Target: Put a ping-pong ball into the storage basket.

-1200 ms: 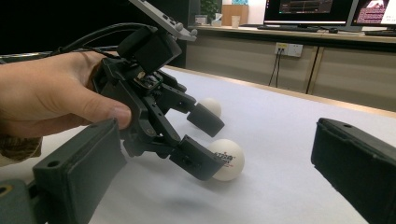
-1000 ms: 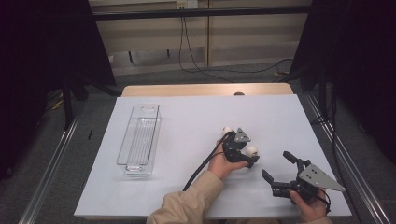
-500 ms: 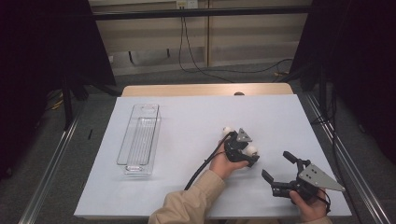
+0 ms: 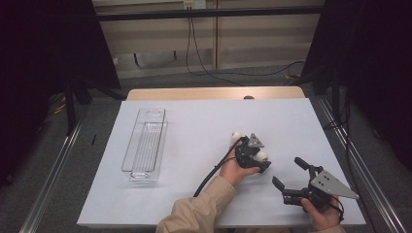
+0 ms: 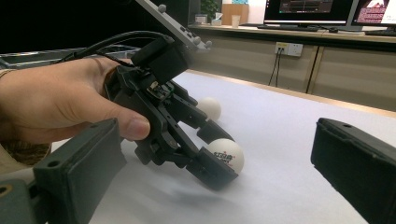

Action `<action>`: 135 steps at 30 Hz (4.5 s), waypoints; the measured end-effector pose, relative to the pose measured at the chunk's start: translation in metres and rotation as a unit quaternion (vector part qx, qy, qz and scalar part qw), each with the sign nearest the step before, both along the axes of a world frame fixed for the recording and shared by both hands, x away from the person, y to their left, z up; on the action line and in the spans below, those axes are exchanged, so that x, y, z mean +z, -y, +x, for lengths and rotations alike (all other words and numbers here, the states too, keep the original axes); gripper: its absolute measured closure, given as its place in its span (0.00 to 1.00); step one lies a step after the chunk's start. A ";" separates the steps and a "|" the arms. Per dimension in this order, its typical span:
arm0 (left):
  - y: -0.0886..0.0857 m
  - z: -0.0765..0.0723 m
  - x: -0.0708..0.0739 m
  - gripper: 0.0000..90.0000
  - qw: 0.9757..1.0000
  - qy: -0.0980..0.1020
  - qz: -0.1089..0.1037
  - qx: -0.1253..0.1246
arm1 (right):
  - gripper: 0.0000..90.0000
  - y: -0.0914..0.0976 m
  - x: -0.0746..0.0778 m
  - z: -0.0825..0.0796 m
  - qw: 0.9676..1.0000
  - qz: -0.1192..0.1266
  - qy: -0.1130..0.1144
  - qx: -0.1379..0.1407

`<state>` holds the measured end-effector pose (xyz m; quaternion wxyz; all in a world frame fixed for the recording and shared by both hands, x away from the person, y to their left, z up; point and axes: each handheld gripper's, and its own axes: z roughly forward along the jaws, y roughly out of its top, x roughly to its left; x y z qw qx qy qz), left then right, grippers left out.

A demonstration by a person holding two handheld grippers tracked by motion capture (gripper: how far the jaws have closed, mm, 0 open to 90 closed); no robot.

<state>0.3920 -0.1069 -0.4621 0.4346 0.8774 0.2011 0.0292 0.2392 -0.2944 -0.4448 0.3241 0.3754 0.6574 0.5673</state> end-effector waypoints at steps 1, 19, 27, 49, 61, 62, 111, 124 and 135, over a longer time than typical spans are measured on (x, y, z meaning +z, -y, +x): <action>0.000 0.000 0.000 0.40 1.000 0.000 0.004 -0.001 | 0.02 0.000 0.000 0.000 1.000 0.000 0.000 0.000; 0.002 0.000 0.001 0.57 1.000 -0.015 0.008 0.003 | 0.02 0.000 0.000 0.000 1.000 0.000 0.000 0.000; 0.000 -0.002 0.003 0.57 1.000 -0.031 0.004 -0.002 | 0.02 -0.001 0.000 0.000 1.000 -0.001 -0.001 0.001; -0.015 -0.004 0.013 0.57 0.998 -0.045 0.019 -0.025 | 0.02 -0.001 -0.001 0.000 1.000 -0.003 -0.003 0.002; -0.030 0.000 0.016 0.57 0.999 -0.047 0.014 -0.011 | 0.02 0.000 -0.001 0.000 1.000 -0.003 -0.002 0.002; -0.031 0.000 0.016 0.57 0.999 -0.047 0.015 -0.010 | 0.02 -0.001 -0.001 0.000 1.000 -0.003 -0.002 0.003; -0.076 0.004 0.025 0.57 0.998 -0.060 0.024 0.020 | 0.02 -0.002 -0.001 0.001 1.000 0.001 -0.004 0.002; -0.084 0.005 0.028 0.57 0.998 -0.060 0.024 0.026 | 0.02 -0.002 -0.001 0.001 1.000 -0.001 -0.004 0.001; -0.092 0.007 0.031 0.57 0.997 -0.062 0.019 0.032 | 0.02 -0.002 -0.001 0.001 1.000 -0.001 -0.005 0.000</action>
